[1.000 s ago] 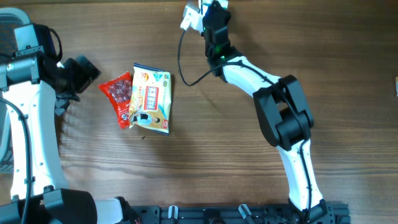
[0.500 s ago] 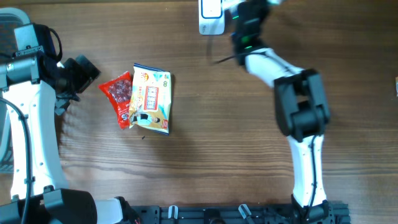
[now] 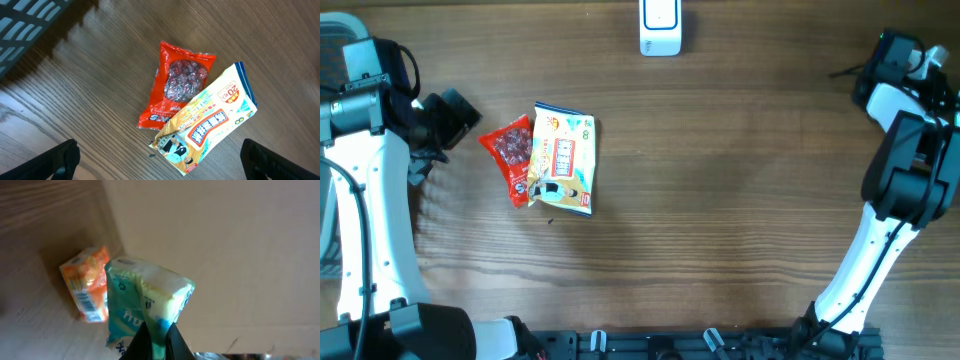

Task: Scan the item barcode
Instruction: 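Move the teal pack to the right table edge and release it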

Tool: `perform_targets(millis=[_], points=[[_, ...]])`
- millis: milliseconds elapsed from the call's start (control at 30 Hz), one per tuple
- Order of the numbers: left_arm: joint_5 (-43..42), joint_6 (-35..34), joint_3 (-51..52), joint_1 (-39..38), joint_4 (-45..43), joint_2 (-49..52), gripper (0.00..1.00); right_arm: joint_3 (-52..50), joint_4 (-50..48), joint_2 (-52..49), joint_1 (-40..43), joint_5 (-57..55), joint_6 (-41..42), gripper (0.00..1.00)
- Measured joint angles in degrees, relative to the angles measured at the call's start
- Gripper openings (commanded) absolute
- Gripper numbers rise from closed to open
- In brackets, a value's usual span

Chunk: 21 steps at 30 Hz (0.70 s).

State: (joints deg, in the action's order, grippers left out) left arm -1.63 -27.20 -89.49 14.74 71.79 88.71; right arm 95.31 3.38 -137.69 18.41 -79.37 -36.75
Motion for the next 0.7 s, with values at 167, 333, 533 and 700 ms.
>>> perform_targets(millis=[167, 333, 533, 700], points=[[0.0, 0.0, 0.0, 0.0, 0.0, 0.0, 1.00, 0.0, 13.4, 0.0, -0.3, 6.8, 8.9, 1.00], [0.0, 0.0, 0.0, 0.0, 0.0, 0.0, 1.00, 0.1, 24.0, 0.7, 0.1, 14.5, 19.8, 1.00], [0.0, 0.0, 0.0, 0.0, 0.0, 0.0, 1.00, 1.3, 30.3, 2.3, 1.9, 19.5, 28.5, 1.00], [0.0, 0.0, 0.0, 0.0, 0.0, 0.0, 1.00, 1.3, 33.7, 7.6, 6.3, 28.3, 35.5, 0.86]])
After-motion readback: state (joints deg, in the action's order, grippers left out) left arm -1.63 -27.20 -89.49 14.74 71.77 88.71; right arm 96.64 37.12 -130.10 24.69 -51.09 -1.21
